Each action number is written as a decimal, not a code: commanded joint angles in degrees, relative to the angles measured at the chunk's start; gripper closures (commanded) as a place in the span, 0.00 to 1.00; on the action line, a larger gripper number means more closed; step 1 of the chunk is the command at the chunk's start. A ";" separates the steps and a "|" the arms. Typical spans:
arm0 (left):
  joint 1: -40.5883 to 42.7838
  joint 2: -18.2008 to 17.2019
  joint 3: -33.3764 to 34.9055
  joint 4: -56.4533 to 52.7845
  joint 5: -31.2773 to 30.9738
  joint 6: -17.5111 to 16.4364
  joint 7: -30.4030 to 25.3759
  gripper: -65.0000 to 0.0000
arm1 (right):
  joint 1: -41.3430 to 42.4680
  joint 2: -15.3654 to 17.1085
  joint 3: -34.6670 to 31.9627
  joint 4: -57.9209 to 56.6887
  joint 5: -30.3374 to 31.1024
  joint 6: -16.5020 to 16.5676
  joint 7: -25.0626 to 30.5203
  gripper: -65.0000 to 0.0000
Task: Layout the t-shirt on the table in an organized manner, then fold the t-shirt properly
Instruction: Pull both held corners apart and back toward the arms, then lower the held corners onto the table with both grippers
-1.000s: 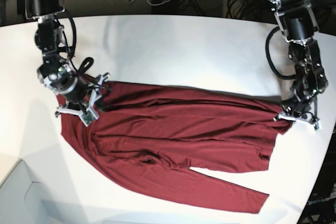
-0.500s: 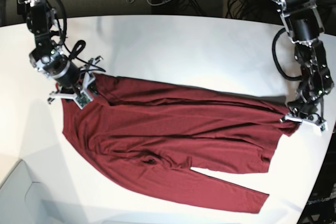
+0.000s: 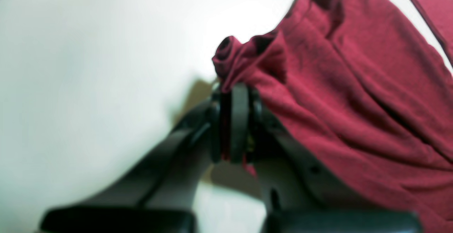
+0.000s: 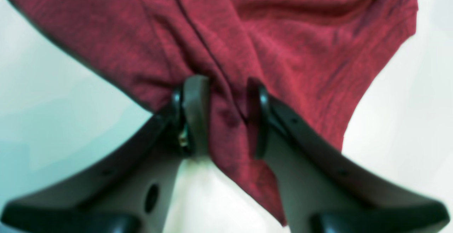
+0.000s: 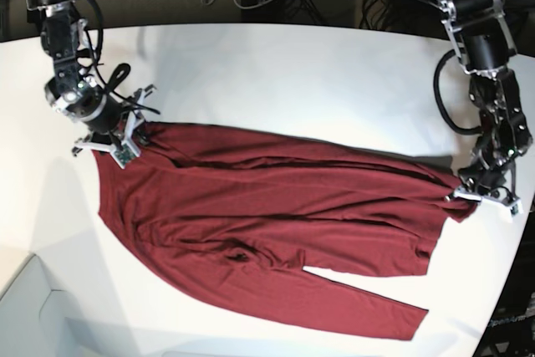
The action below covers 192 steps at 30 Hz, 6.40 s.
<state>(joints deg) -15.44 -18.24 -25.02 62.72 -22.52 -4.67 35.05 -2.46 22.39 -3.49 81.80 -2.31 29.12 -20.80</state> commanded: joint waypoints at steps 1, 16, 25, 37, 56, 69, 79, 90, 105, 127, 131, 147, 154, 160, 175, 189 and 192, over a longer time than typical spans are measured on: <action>-1.39 -1.14 -0.26 0.80 -0.11 -0.12 -1.33 1.00 | 0.83 0.77 1.24 0.27 0.33 -0.33 0.88 0.70; -1.22 -1.85 -0.35 1.15 -0.64 -0.12 -1.16 1.00 | -0.40 0.95 2.39 5.98 0.33 -0.33 0.36 0.70; -0.07 -0.79 -0.52 0.71 -0.55 -0.12 -1.33 1.00 | -3.65 -1.07 7.22 8.79 0.33 -0.42 -1.84 0.59; 0.28 -0.62 -0.52 0.62 -0.29 -0.12 -1.33 1.00 | -5.76 -4.85 11.44 8.27 0.33 -0.33 -2.10 0.46; 0.28 -0.62 -0.17 -5.18 -0.20 -0.12 -1.42 1.00 | -6.38 -4.77 11.71 1.94 0.50 0.11 -1.58 0.49; 5.82 -0.97 -0.52 0.01 -0.73 -0.12 -0.81 1.00 | -6.99 -4.50 12.23 2.29 0.24 5.38 -1.75 1.00; 10.91 -0.62 -0.52 11.17 -0.73 -0.12 4.29 1.00 | -13.41 -2.48 15.75 9.32 0.33 5.64 -1.58 1.00; 20.32 -0.97 -1.93 25.94 -0.73 -0.12 9.39 1.00 | -22.64 -0.55 15.75 14.86 0.33 5.64 -1.58 1.00; 30.17 -0.62 -7.91 32.27 -0.73 -0.21 11.85 1.00 | -31.34 0.77 15.84 14.86 0.33 5.64 3.43 1.00; 31.57 -0.97 -8.00 35.26 -0.73 -0.21 12.12 1.00 | -33.45 0.77 15.84 14.77 0.33 5.64 3.43 1.00; 32.28 -0.71 -8.00 37.72 -0.73 -0.21 12.21 1.00 | -33.54 0.68 15.84 14.77 0.33 5.64 3.43 1.00; 33.24 0.88 -12.57 35.17 -0.73 -0.21 12.21 1.00 | -33.01 -1.07 15.57 15.39 0.42 5.64 3.43 1.00; 33.16 1.67 -12.66 31.22 -0.20 -0.21 11.77 0.99 | -33.01 -2.22 15.57 18.46 0.42 5.64 3.43 1.00; 33.24 1.40 -12.74 30.07 -0.20 -0.21 11.59 0.99 | -32.93 -3.97 15.93 20.66 0.42 5.64 3.43 0.86; 33.86 1.84 -13.36 33.50 -0.20 -0.21 12.21 0.55 | -33.01 -5.29 20.67 26.29 0.42 5.64 3.08 0.50; 32.37 3.87 -20.92 43.08 -0.20 -0.12 12.29 0.54 | -30.64 -5.38 22.43 27.43 0.33 5.64 2.99 0.49; 32.01 3.87 -20.92 42.73 -0.64 -0.12 12.21 0.54 | -28.35 -5.65 22.52 27.43 0.33 5.64 2.99 0.49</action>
<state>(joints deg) 17.08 -13.45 -45.41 104.55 -22.90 -4.75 48.27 -31.29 16.08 18.59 108.20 -2.66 34.72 -19.55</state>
